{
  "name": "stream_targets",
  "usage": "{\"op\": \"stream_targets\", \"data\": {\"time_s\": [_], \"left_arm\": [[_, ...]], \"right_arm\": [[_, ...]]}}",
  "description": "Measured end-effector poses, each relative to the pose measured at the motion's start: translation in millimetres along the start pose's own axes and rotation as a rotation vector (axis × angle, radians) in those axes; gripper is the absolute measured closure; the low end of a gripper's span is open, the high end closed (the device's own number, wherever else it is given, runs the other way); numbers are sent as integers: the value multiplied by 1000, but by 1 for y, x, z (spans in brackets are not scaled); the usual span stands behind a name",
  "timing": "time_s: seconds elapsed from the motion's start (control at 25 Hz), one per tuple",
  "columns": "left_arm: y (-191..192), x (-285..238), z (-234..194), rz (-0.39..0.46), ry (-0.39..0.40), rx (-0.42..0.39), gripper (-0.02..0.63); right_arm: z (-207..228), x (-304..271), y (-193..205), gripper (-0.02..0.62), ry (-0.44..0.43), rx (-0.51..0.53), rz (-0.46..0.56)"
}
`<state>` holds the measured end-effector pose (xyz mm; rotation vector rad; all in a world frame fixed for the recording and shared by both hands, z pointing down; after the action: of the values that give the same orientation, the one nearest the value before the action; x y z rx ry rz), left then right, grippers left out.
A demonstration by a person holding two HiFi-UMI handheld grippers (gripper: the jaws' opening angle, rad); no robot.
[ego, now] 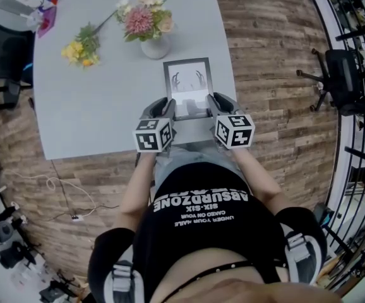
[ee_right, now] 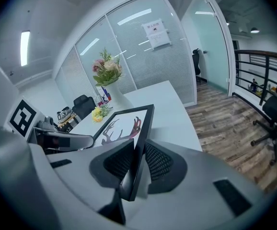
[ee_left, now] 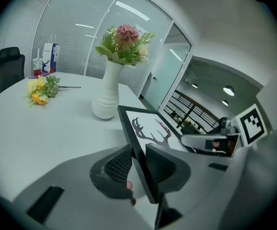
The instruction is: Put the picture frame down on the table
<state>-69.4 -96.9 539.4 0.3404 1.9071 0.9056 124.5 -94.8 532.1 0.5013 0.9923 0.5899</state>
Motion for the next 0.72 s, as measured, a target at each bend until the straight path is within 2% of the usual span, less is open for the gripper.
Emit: {"op": "stream_targets", "data": {"time_s": [0.72], "left_arm": [[16,-31,-9,-92,0,-3,508]], "right_arm": [[19,-26,12,509,39,-6,-75]]}}
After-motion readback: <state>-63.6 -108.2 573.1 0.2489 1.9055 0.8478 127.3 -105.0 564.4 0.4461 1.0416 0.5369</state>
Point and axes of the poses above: the fingertips, and each gripper's own axes: x backward along the fingers, z to its right, y out of its underside, the point moved 6 cm from there along x, backward along the fingers, and after that the axes turned 11 degrees about -x, right-handed, at the moved point
